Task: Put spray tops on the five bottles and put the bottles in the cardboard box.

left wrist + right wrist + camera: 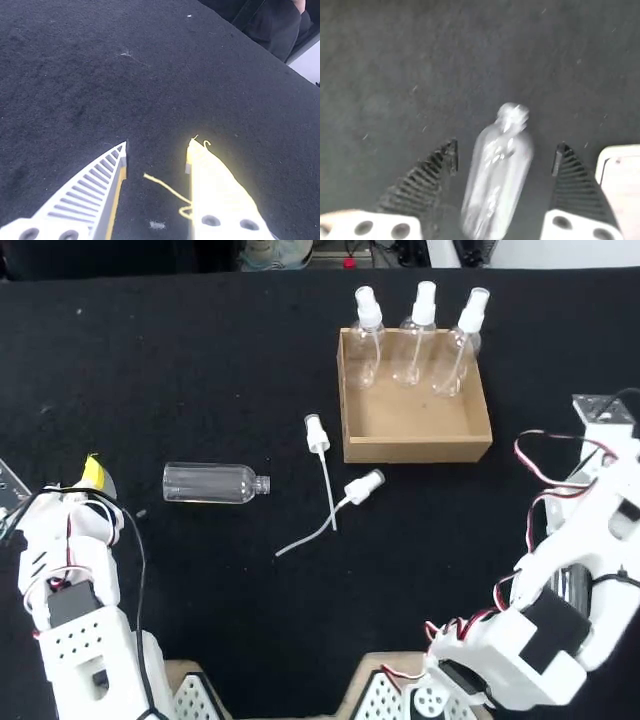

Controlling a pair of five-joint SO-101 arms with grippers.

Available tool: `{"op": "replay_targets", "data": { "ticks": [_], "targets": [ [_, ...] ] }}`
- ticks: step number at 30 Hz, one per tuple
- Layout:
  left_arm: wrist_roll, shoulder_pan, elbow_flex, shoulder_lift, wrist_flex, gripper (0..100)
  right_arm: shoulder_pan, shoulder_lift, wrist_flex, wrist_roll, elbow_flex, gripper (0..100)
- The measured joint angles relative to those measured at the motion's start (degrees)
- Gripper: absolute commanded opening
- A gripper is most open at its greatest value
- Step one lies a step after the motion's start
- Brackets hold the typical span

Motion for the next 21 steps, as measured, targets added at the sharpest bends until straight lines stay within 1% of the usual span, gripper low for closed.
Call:
{"op": "replay_targets", "data": {
  "ticks": [2, 4, 8, 12, 16, 21],
  "targets": [
    [0.0, 0.0, 0.0, 0.0, 0.0, 19, 0.0, 0.0, 6.1, 1.0, -1.7, 27.9],
    [0.0, 0.0, 0.0, 0.0, 0.0, 19, 0.4, 0.0, 9.1, 1.6, -1.8, 27.9],
    [0.0, 0.0, 0.0, 0.0, 0.0, 19, 4.2, 3.2, 9.3, 1.7, -1.8, 27.5],
    [0.0, 0.0, 0.0, 0.0, 0.0, 19, 6.6, 8.0, 9.3, 3.4, -4.1, 23.6],
    [0.0, 0.0, 0.0, 0.0, 0.0, 19, 9.4, 12.0, 9.3, 4.3, -7.0, 24.0],
    [0.0, 0.0, 0.0, 0.0, 0.0, 19, 10.5, 16.8, 9.3, 4.4, -7.6, 24.0]
  ]
}}
